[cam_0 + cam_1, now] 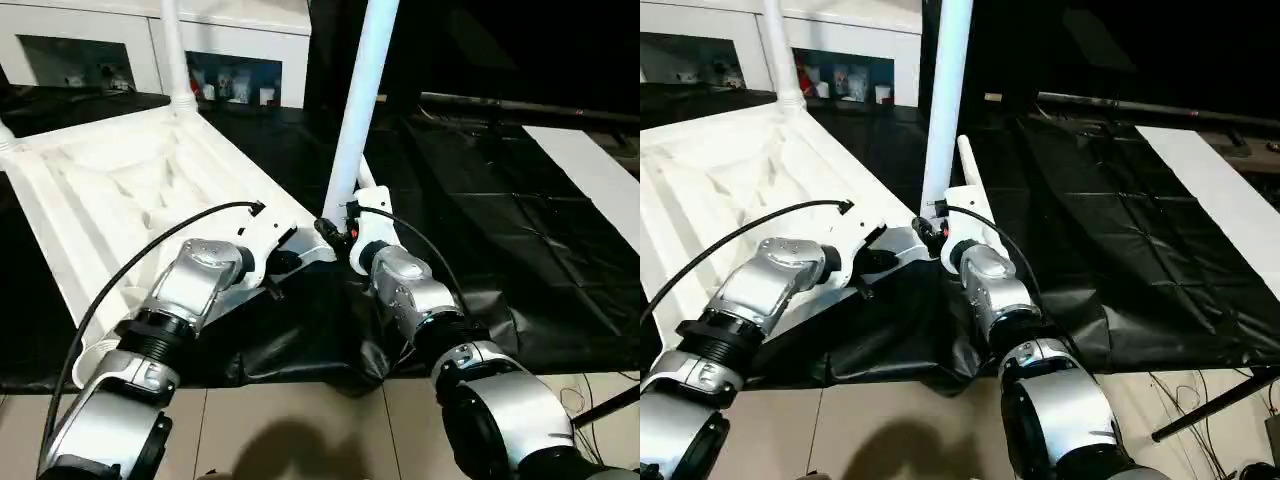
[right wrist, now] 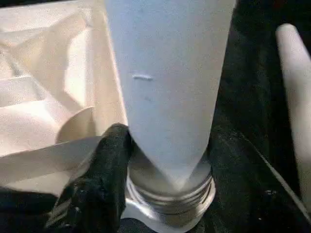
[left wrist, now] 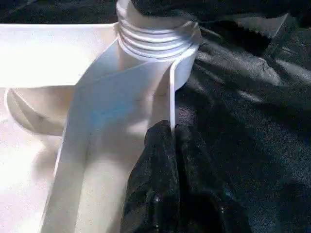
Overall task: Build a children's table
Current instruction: Rotate leg to tighten
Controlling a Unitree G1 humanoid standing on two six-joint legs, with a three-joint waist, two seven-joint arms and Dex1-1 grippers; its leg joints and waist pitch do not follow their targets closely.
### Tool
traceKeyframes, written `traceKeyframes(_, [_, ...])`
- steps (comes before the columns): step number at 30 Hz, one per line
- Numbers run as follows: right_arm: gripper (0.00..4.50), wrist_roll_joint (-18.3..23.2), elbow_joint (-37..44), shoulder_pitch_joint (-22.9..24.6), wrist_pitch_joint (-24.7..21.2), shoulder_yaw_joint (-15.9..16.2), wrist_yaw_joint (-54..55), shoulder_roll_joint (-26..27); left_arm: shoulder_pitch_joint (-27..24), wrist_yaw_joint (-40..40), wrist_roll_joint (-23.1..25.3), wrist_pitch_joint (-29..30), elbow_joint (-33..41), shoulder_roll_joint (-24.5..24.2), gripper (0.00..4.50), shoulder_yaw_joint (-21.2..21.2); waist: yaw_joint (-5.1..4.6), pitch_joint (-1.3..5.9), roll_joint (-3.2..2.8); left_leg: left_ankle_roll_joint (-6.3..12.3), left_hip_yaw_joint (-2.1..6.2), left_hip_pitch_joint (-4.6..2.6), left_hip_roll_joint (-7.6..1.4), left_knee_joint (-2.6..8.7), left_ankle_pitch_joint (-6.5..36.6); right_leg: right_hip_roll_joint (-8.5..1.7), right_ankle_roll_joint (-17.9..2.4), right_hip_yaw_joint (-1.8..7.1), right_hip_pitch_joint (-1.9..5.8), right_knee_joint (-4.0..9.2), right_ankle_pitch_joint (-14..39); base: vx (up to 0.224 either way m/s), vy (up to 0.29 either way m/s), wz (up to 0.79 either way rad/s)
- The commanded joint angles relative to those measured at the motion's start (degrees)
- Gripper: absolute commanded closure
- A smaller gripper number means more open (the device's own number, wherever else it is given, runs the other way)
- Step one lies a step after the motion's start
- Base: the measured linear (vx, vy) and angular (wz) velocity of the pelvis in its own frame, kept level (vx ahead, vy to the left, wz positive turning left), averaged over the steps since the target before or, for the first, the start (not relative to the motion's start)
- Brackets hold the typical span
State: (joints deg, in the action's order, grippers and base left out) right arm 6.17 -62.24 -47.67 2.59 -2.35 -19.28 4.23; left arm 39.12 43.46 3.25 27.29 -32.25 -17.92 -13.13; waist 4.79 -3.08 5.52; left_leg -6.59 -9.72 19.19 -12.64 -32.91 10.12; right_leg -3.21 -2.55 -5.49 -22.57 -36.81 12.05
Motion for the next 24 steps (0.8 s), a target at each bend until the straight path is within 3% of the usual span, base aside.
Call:
traceKeyframes(1, [1.58,-0.6,-0.3,0.4,0.0,2.5,-5.0,0.9,-0.6,0.2,1.0,0.1,-0.8,-0.1,4.50,-1.2,-0.11,3.33,-1.62,-0.35,0.26,0.45,-0.95,3.60,12.4,-4.97,-7.0,3.90,2.75,5.47,13.3,0.000,0.000,0.00])
traceKeyframes(4, [1.26,-1.8,1.0,0.7,0.5,4.2,-9.4,-1.1,-1.2,3.3,0.6,-0.9,0.5,-1.5,4.50,-2.0,-0.13,3.32,-1.60,-0.17,0.29,0.56,-0.97,3.55,12.1,-5.08,-7.0,3.88,2.81,5.68,14.5,0.000,0.000,0.00])
traceKeyframes(6, [1.12,-1.8,3.2,1.3,0.0,5.4,-15.6,-3.4,-1.9,6.7,0.3,-1.9,2.0,-3.2,4.50,-2.9,-0.31,3.45,-1.58,0.43,0.23,0.81,-1.04,3.42,10.8,-5.02,-7.6,3.95,2.97,5.39,12.0,0.000,0.000,0.00])
traceKeyframes(9, [1.12,-1.8,7.1,2.9,-0.3,7.9,-26.1,-7.5,-3.0,12.4,-0.3,-4.0,4.2,-6.1,4.50,-4.2,-0.10,3.52,-1.70,1.79,0.09,0.72,-1.22,3.24,9.6,-5.02,-8.7,4.01,2.98,5.16,9.0,0.000,0.000,0.00])
traceKeyframes(13, [1.12,-2.2,8.7,3.7,0.0,9.1,-31.7,-9.9,-4.0,17.2,-0.9,-6.3,5.6,-8.6,4.50,-5.4,0.04,3.55,-1.73,1.97,0.06,0.87,-1.24,3.26,8.1,-4.87,-10.3,3.93,3.05,4.69,5.8,0.000,0.000,0.00])
traceKeyframes(15, [1.12,-2.2,10.5,4.7,0.3,10.7,-38.0,-12.4,-6.0,26.0,-3.2,-6.6,9.5,-12.6,4.50,-7.0,0.24,3.61,-1.88,1.68,0.12,0.72,-1.37,3.28,8.1,-5.07,-10.9,3.98,3.12,4.52,5.0,0.000,0.000,0.00])
traceKeyframes(16, [1.12,-2.2,10.8,4.8,0.5,11.1,-39.2,-12.9,-6.4,27.6,-3.7,-7.0,10.3,-13.5,4.50,-7.3,0.19,3.58,-1.98,1.80,0.05,0.74,-1.39,3.30,7.8,-4.99,-11.2,4.02,3.08,4.38,4.0,0.000,0.000,0.00])
traceKeyframes(18, [1.12,-2.4,11.2,5.0,0.7,11.6,-40.9,-13.3,-6.8,29.0,-4.0,-7.0,11.1,-14.2,4.50,-7.3,0.39,3.74,-2.20,1.84,-0.24,-0.03,-1.46,3.15,7.4,-4.77,-12.8,4.07,2.62,4.08,0.6,0.000,0.000,0.00])
traceKeyframes(20, [1.12,-2.5,11.4,5.2,0.5,12.2,-42.6,-13.6,-6.8,29.3,-4.0,-6.9,11.2,-14.5,4.50,-7.3,0.44,3.68,-2.18,1.94,-0.30,0.15,-1.41,3.18,7.2,-4.59,-13.7,3.98,2.75,3.85,-1.4,0.000,0.000,0.00])
traceKeyframes(24, [1.12,-4.2,11.1,5.4,1.8,13.9,-43.4,-13.8,-6.6,29.8,-3.9,-7.3,10.8,-14.6,4.50,-7.3,0.69,3.39,-2.14,0.51,-0.15,0.21,-1.48,3.46,10.2,-5.01,-12.3,4.00,2.89,4.44,4.5,0.000,0.000,0.00])
